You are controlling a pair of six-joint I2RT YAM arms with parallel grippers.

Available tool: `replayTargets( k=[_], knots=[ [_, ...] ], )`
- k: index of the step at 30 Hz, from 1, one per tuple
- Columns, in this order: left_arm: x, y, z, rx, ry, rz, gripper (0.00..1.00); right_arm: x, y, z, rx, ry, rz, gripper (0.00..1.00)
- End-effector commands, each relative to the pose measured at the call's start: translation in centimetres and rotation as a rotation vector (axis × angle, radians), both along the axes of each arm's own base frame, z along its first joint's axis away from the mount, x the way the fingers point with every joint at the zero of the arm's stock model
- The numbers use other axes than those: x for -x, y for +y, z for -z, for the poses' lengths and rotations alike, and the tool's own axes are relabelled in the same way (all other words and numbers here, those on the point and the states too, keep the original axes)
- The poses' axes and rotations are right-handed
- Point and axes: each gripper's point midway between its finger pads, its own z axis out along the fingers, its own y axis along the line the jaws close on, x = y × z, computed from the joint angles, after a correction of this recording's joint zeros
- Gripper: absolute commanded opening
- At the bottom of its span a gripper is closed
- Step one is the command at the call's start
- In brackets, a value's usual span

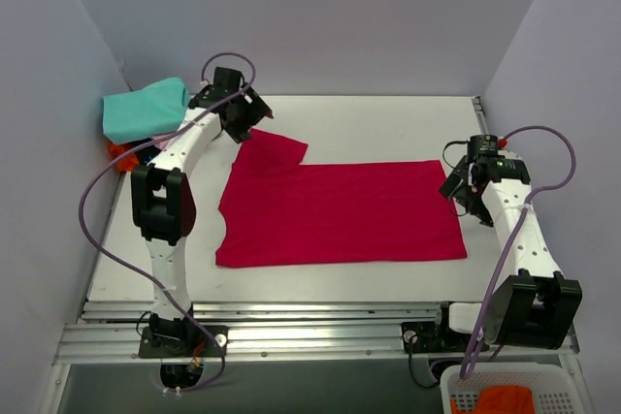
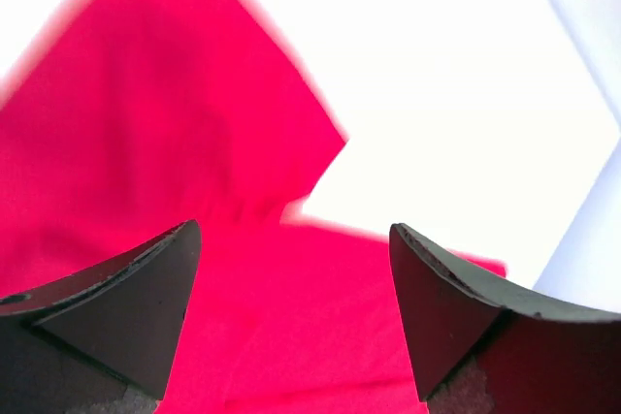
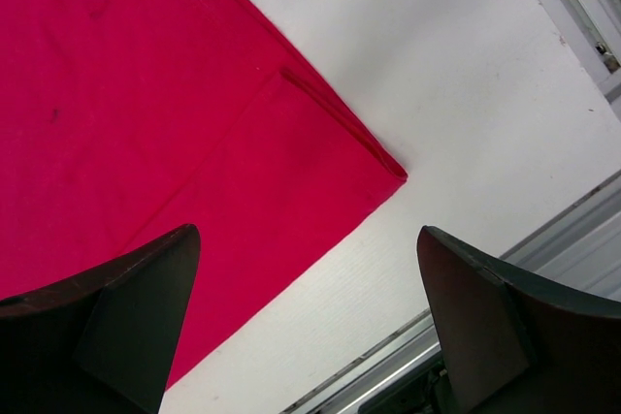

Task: Fold and stack the t-shirts
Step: Fold the tshirt

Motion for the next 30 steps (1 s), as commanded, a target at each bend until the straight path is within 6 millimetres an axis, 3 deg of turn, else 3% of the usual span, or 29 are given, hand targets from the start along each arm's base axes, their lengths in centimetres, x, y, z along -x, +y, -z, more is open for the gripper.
replayTargets(
  k=[1,2,3,4,6,7,9,10,12,13,14,18,21,26,30],
  knots=[
    [-4.9,1.3,-3.7,0.005,-0.128,0.167,0.87,-0.9,0.3,-1.2,-0.03,-0.084,0.001,0.91],
    [-6.1,1.6,-1.1,-0.011,-0.089,0.179,0.87,-1.3,0.5,-1.1,-0.042,-0.092,0.008,0.91],
    [-6.8,1.6,-1.0,-0.011,-0.105,0.233,0.87,-1.7,0.5,-1.0,-0.051,-0.103,0.013,0.9],
    [-8.8,2.9,-0.6,0.002,-0.126,0.226,0.87,-1.9,0.5,-0.9,-0.059,-0.102,0.022,0.9],
    [-10.0,3.8,0.4,0.093,-0.134,0.208,0.87,-2.7,0.7,-0.6,-0.078,-0.092,0.034,0.9],
    [-11.4,5.7,2.1,0.112,-0.14,0.172,0.87,-2.9,0.6,-0.4,-0.078,-0.085,0.041,0.89],
    [-12.4,6.7,3.5,0.128,-0.137,0.161,0.87,-3.5,0.5,-0.3,-0.08,-0.074,0.054,0.89],
    [-12.7,6.8,5.9,0.134,-0.112,0.168,0.87,-3.6,0.5,-0.3,-0.08,-0.07,0.058,0.89],
    [-14.0,7.0,5.8,0.144,-0.149,0.169,0.87,-3.9,0.3,-0.2,-0.073,-0.064,0.068,0.89],
    [-14.1,7.1,7.6,0.15,-0.127,0.16,0.87,-3.9,0.2,0.0,-0.071,-0.054,0.071,0.89],
    [-14.4,7.2,8.0,0.154,-0.131,0.157,0.87,-3.9,0.1,0.1,-0.065,-0.048,0.077,0.89],
    [-14.6,7.1,10.6,0.155,-0.102,0.154,0.87,-4.1,-0.1,0.4,-0.062,-0.025,0.089,0.89],
    [-13.6,6.2,12.9,0.171,-0.048,0.176,0.86,-4.4,-0.2,0.7,-0.058,-0.02,0.096,0.89],
    [-10.9,4.7,14.5,0.093,0.032,0.216,0.84,-4.8,-0.3,1.3,-0.061,-0.004,0.096,0.89],
    [-10.1,4.6,14.5,0.046,0.04,0.219,0.83,-5.1,-0.3,1.5,-0.058,-0.005,0.087,0.89]
  ],
)
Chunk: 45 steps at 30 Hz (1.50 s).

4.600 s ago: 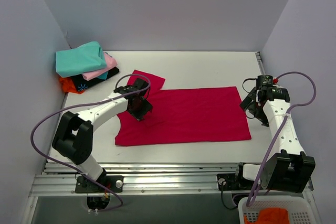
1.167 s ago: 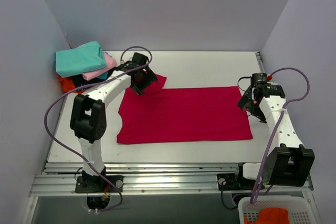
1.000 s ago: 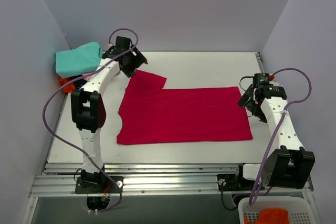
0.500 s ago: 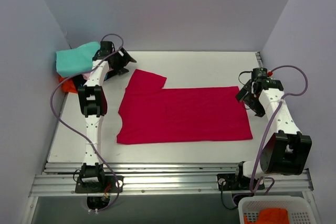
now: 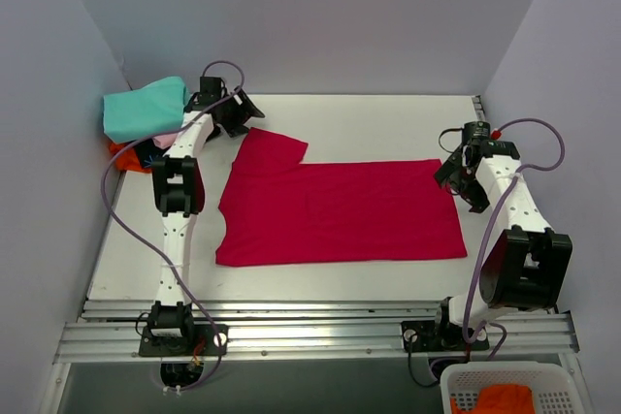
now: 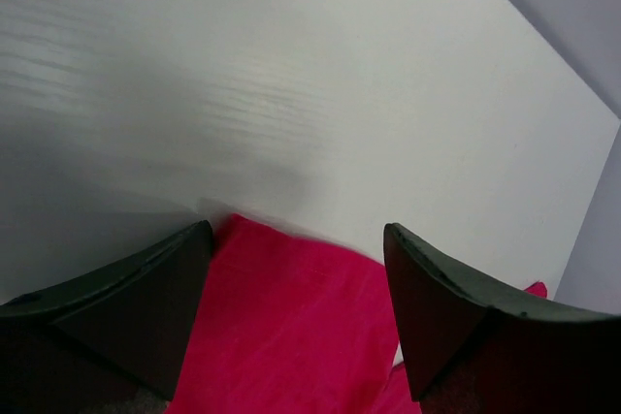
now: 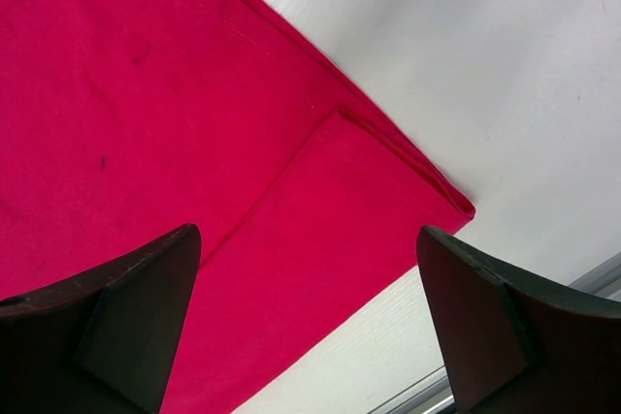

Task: Fold and stack the t-shirts
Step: Fold the tshirt

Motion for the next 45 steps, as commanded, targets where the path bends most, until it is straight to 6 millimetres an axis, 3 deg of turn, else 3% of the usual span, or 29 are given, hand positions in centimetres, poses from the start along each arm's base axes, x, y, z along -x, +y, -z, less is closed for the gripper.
replayTargets(
  k=[1,7,10,14,15,17,25,31,39,45],
  knots=[
    [3.8,0.1,5.1,-0.11,0.155,0.019,0.82,-0.4,-0.7,-0.7,0.024,-0.007,0.017,0.89],
    [3.8,1.7,4.5,-0.112,0.143,-0.04,0.81,-0.1,-1.1,-0.9,0.042,-0.003,0.006,0.89],
    [3.7,2.1,4.6,-0.119,0.147,-0.056,0.74,-0.2,-1.4,-1.0,0.044,-0.001,0.004,0.89],
    [3.6,2.3,5.1,-0.116,0.16,-0.067,0.5,-0.6,-1.6,-0.9,0.051,0.001,0.0,0.89],
    [3.5,2.3,5.3,-0.115,0.163,-0.069,0.39,-0.7,-1.7,-0.9,0.052,0.004,0.001,0.89],
    [3.6,2.4,5.6,-0.121,0.172,-0.075,0.3,-1.2,-1.9,-1.0,0.056,-0.002,0.0,0.89],
    [2.7,2.4,5.9,-0.124,0.161,-0.075,0.08,-3.4,-3.0,0.1,0.079,0.006,0.006,0.89],
    [2.2,2.3,5.5,-0.127,0.139,-0.06,0.02,-4.9,-3.2,0.9,0.069,0.005,0.018,0.89],
    [0.3,2.0,0.0,-0.068,0.025,-0.066,0.02,-7.1,-3.9,2.6,0.079,-0.006,0.02,0.89],
    [0.2,1.5,-1.6,-0.025,-0.001,-0.052,0.02,-10.5,-4.2,4.9,0.07,-0.047,0.02,0.89]
  ],
)
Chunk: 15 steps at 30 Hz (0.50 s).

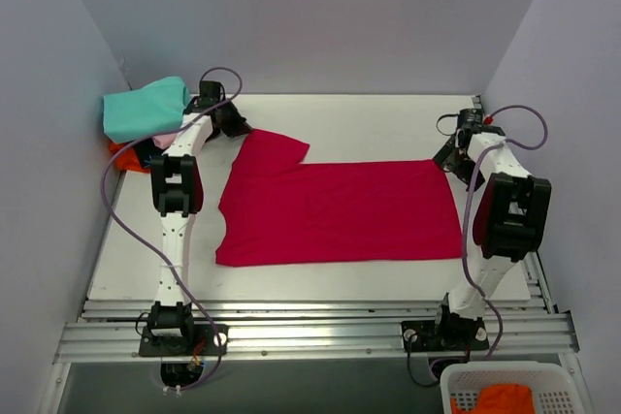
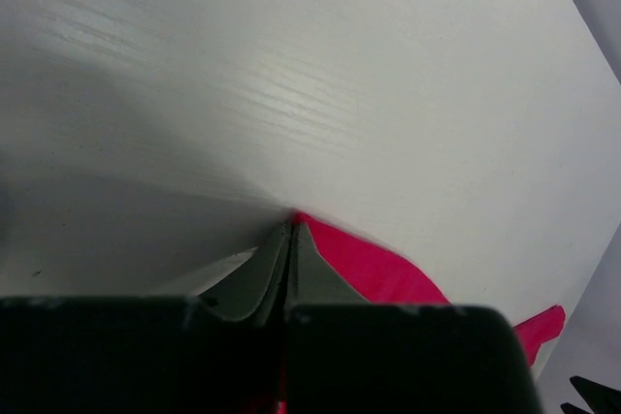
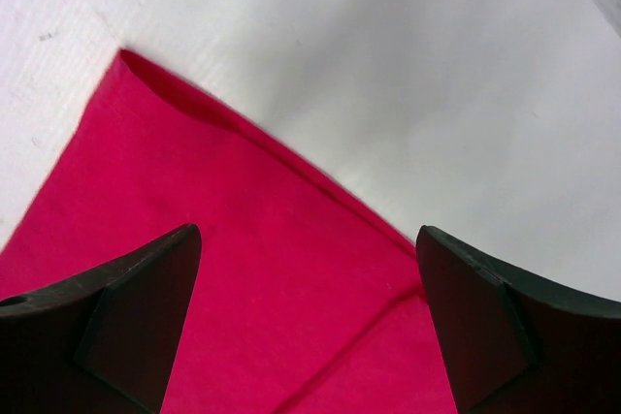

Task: Fold and stack the t-shirts
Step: Fold the tshirt

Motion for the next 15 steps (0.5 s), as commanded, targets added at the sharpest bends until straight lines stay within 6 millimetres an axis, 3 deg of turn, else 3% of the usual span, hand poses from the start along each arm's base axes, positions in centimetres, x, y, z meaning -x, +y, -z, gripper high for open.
replayTargets(
  k=[1,9,15],
  knots=[
    [-0.6,0.2,-3.1,0.027,-0.056,0.005,0.02,-2.7,-1.0,0.4,0.026,-0.051,0.013,0.89],
    [0.6,-0.1,-5.2,0.034,-0.067,0.027,0.02,-7.2,-1.1,3.7,-0.007,-0.078,-0.007,0.88],
    [1.9,0.0,-5.9,0.019,-0.058,0.041,0.02,-8.9,-0.7,5.8,-0.038,-0.075,-0.019,0.86]
  ],
)
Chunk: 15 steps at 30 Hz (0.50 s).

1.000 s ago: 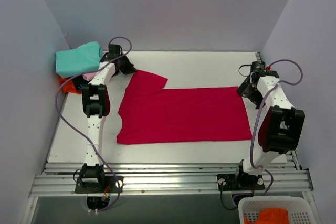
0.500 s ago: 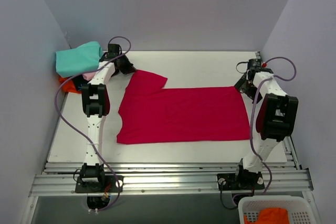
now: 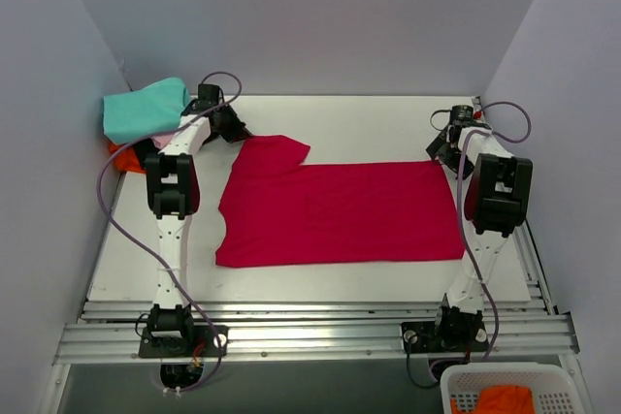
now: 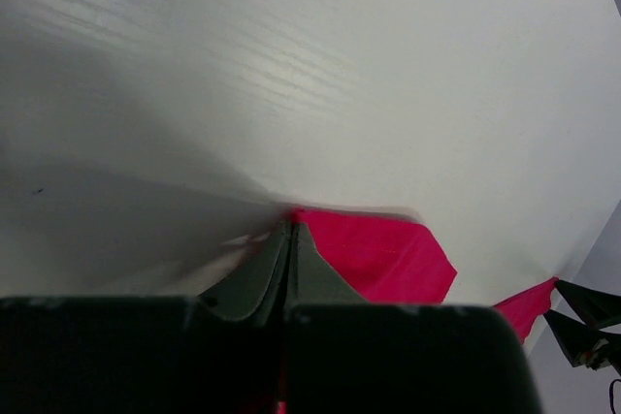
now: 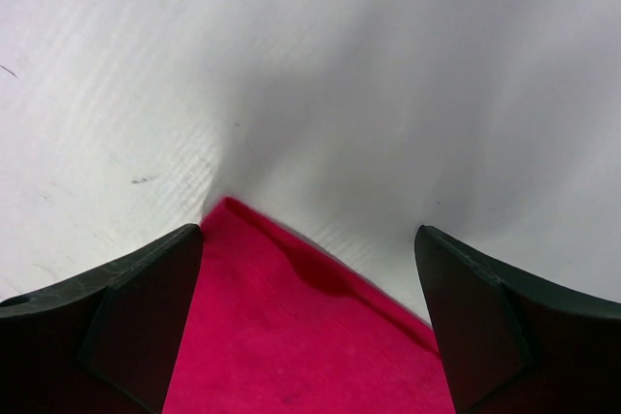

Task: Fold and stack the t-shirts
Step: Fold the tshirt

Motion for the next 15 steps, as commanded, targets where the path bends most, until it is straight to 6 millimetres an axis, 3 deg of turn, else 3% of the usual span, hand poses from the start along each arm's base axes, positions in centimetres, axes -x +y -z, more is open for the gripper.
replayTargets(
  k=[1,9,15],
  knots=[
    [-0.1,0.1,-5.6,-0.003,-0.1,0.026,0.02,-1.4,0.1,0.2,-0.02,-0.03,0.002,0.86],
    [0.5,0.5,-6.1,-0.019,-0.096,0.032,0.02,-1.8,1.8,1.6,-0.047,-0.016,-0.011,0.84],
    [0.4,0.4,-5.9,-0.012,-0.093,0.025,0.02,-1.3,3.2,1.8,-0.074,-0.019,-0.021,0.73]
  ],
)
